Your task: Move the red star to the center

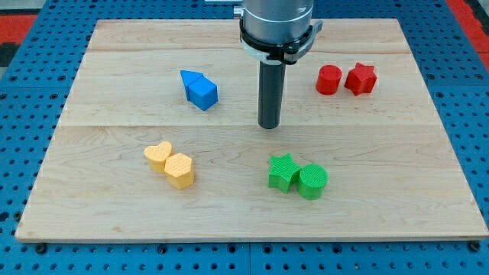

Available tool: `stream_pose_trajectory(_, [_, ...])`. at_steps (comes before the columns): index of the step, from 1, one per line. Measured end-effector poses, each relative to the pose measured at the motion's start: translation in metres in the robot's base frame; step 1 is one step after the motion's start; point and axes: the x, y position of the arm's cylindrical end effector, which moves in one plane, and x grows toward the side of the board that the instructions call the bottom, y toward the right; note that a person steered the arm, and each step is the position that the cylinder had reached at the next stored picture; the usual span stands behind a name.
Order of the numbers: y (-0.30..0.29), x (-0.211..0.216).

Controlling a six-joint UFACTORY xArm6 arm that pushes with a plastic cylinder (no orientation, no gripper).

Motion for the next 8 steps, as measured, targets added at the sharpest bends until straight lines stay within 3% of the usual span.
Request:
stream_pose_trajectory(2, [0.0,0.0])
stream_pose_trajectory(4, [0.161,-0.013])
stream_pose_trajectory(5, [0.246,-0.059])
stream_pose_trajectory(6, [0.23,-0.107])
stream_pose_trajectory(8, [0.105,-0.04])
